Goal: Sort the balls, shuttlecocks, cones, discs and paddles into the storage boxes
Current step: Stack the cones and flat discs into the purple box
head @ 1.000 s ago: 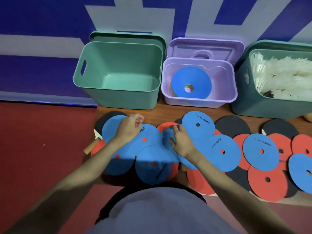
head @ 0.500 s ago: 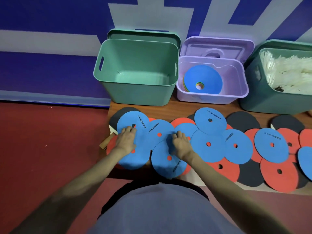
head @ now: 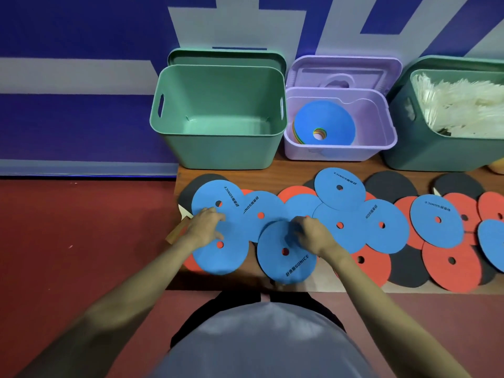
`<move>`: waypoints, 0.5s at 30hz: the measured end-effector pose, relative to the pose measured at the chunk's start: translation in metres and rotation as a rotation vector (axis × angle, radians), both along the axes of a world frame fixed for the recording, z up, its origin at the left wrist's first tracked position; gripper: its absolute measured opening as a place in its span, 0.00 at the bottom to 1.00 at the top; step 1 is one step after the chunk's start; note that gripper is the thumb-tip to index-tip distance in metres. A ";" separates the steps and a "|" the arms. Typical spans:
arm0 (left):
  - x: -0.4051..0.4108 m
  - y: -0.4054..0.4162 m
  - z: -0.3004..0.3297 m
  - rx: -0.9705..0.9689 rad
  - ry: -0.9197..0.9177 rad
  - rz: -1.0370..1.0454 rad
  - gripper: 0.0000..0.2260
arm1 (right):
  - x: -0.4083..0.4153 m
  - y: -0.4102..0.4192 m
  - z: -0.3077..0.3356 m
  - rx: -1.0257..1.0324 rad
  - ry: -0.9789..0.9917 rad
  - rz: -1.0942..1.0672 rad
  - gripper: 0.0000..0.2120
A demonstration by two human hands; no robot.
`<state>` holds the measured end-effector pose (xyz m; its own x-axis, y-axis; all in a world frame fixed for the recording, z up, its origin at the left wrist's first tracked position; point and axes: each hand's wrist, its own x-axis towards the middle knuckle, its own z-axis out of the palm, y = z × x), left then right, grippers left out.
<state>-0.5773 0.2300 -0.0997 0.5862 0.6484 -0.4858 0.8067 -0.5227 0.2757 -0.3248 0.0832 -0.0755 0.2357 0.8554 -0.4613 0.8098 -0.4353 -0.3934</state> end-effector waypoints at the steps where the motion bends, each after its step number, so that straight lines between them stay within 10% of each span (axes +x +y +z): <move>1: -0.005 0.003 0.003 -0.058 -0.034 -0.016 0.14 | 0.002 -0.001 0.005 0.036 0.029 0.023 0.15; 7: -0.026 0.001 0.024 -0.236 -0.327 0.117 0.09 | -0.001 -0.002 0.036 0.297 0.148 -0.046 0.08; 15: -0.026 -0.016 0.043 -0.417 -0.882 0.859 0.07 | -0.027 0.026 0.055 0.635 0.572 -0.455 0.08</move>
<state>-0.6036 0.2144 -0.0569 0.2849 0.8681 -0.4065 0.3035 0.3205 0.8973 -0.3518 0.1092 -0.0202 0.4887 0.8675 -0.0928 0.2292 -0.2303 -0.9457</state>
